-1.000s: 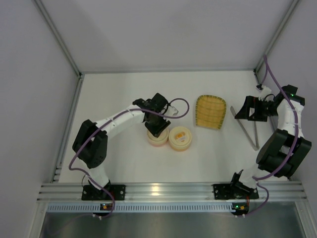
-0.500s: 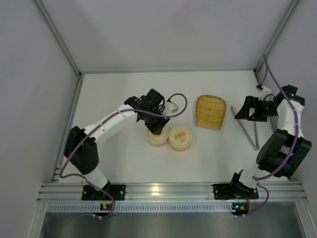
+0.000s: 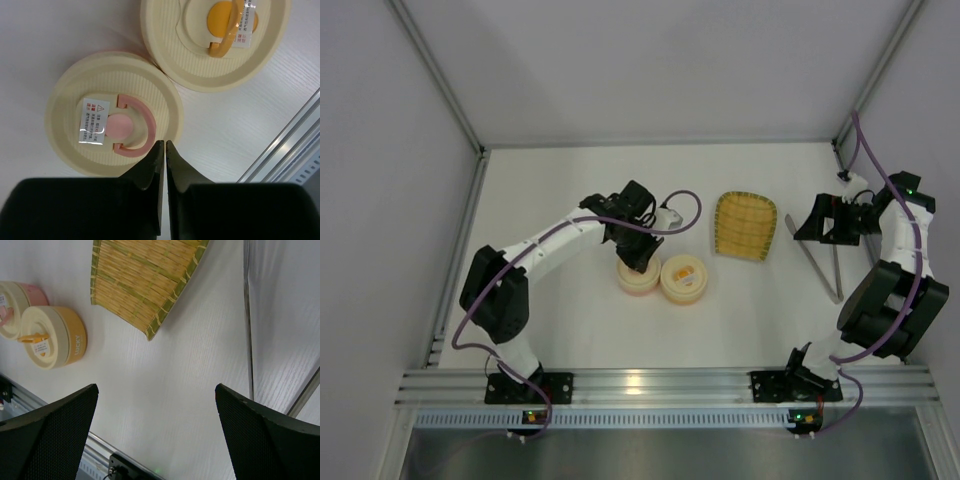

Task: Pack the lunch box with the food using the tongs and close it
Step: Adjust the packing box at the center of the board.

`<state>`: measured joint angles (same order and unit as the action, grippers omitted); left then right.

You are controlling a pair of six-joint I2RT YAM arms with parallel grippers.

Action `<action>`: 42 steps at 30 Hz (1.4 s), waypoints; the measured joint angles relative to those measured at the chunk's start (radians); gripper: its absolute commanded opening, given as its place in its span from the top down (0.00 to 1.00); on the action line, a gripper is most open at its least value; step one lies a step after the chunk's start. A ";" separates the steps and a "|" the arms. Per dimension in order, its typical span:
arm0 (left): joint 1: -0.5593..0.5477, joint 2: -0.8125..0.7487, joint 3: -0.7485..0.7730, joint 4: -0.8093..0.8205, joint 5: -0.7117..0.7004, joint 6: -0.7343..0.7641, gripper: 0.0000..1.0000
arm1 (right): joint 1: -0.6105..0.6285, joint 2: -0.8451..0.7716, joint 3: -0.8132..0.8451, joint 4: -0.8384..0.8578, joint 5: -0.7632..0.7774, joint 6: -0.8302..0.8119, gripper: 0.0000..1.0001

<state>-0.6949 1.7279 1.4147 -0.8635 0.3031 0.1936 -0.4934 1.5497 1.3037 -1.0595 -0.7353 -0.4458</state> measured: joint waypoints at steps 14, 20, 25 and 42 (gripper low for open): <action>0.002 0.064 -0.068 0.068 0.028 -0.013 0.91 | 0.000 0.000 0.000 0.000 0.000 -0.001 0.01; 0.005 0.063 -0.051 0.059 0.053 -0.012 0.84 | 0.000 0.000 0.000 -0.002 0.000 -0.007 0.01; 0.005 0.048 0.057 0.024 0.092 -0.013 0.84 | 0.000 0.000 0.000 -0.003 -0.001 -0.007 0.01; -0.109 0.165 0.232 -0.003 0.245 -0.025 0.94 | 0.001 0.000 0.000 -0.003 -0.001 -0.007 0.01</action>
<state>-0.8040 1.8927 1.6463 -0.8661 0.5480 0.1688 -0.4927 1.5497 1.3037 -1.0630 -0.7361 -0.4526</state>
